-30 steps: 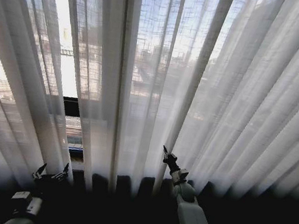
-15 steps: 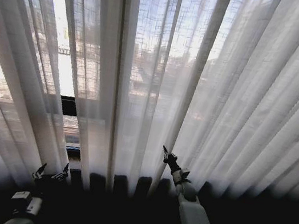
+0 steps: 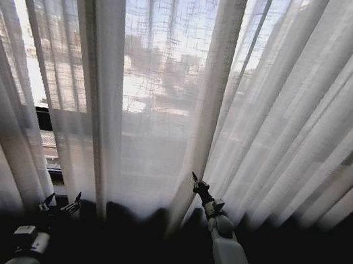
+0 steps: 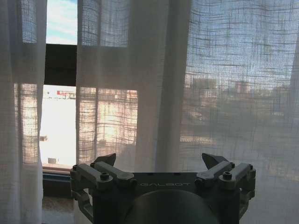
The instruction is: Open the curtains by pulling them apart, changing their state from closed to fully open.
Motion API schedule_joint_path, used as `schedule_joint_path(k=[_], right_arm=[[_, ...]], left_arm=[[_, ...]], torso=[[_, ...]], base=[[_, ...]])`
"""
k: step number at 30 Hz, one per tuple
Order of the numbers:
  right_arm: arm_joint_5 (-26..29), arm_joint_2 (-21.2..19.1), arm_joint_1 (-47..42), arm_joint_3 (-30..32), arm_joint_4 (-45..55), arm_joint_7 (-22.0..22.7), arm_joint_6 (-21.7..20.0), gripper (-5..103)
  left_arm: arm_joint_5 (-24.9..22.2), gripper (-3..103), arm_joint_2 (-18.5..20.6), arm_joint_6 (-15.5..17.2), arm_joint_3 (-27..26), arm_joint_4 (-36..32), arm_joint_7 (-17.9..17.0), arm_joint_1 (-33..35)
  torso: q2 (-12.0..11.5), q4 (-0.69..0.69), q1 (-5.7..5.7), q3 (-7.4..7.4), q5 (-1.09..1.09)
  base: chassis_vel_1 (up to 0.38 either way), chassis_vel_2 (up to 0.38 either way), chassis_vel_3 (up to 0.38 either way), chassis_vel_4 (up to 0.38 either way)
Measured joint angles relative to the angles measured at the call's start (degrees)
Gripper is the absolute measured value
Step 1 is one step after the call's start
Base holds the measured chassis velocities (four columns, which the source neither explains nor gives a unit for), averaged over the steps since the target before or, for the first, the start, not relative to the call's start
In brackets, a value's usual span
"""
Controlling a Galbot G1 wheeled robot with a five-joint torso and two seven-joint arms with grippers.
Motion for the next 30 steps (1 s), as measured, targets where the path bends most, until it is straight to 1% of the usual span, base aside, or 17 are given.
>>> schedule_joint_path(k=[4, 8, 11, 17, 20, 22, 25, 30], right_arm=[[0.0, 0.0, 0.1, 0.0, 0.0, -0.1, 0.0, 0], [-0.1, 0.1, 0.1, 0.0, -0.1, -0.3, 0.0, 0], [-0.2, 0.1, 0.0, 0.2, -0.1, -0.5, 0.0, 0], [-0.2, -0.1, -0.3, 0.4, -0.1, -0.7, 0.1, 0], [-0.2, -0.2, -0.4, 0.5, -0.1, -0.8, 0.1, 0], [-0.1, -0.2, -0.5, 0.5, 0.0, -0.9, 0.1, 0], [-0.1, -0.2, -0.6, 0.5, 0.0, -1.0, 0.1, 0], [-0.1, -0.2, -0.9, 0.6, 0.1, -1.2, 0.2, 0]], left_arm=[[0.0, 100, 0.0, 0.0, 0.0, 0.0, 0.0, 0.0], [0.0, 100, 0.0, 0.0, 0.0, 0.0, 0.0, 0.0], [0.0, 100, 0.0, 0.0, 0.0, 0.0, 0.0, 0.0], [0.0, 100, 0.0, 0.0, 0.0, 0.0, 0.0, 0.0], [0.0, 100, 0.0, 0.0, 0.0, 0.0, 0.0, 0.0], [0.0, 100, 0.0, 0.0, 0.0, 0.0, 0.0, 0.0], [0.0, 100, 0.0, 0.0, 0.0, 0.0, 0.0, 0.0], [0.0, 100, 0.0, 0.0, 0.0, 0.0, 0.0, 0.0]], torso=[[0.0, 0.02, -0.02, -0.01, -0.02], [0.0, 0.01, -0.01, 0.0, 0.02], [0.0, 0.0, -0.01, -0.01, -0.02], [0.0, 0.0, 0.0, 0.0, 0.0], [0.0, 0.02, -0.01, 0.0, 0.0], [0.0, -0.01, -0.01, 0.0, 0.0], [0.0, 0.01, 0.0, 0.0, 0.0], [0.0, 0.01, 0.0, 0.0, 0.01]], base=[[-0.373, -0.365, 0.374, 0.372], [-0.341, -0.356, 0.341, 0.348], [-0.368, -0.361, 0.373, 0.35], [-0.355, -0.362, 0.356, 0.355], [-0.357, -0.357, 0.356, 0.361], [-0.349, -0.36, 0.345, 0.363], [-0.337, -0.352, 0.341, 0.365], [-0.355, -0.357, 0.356, 0.346]])
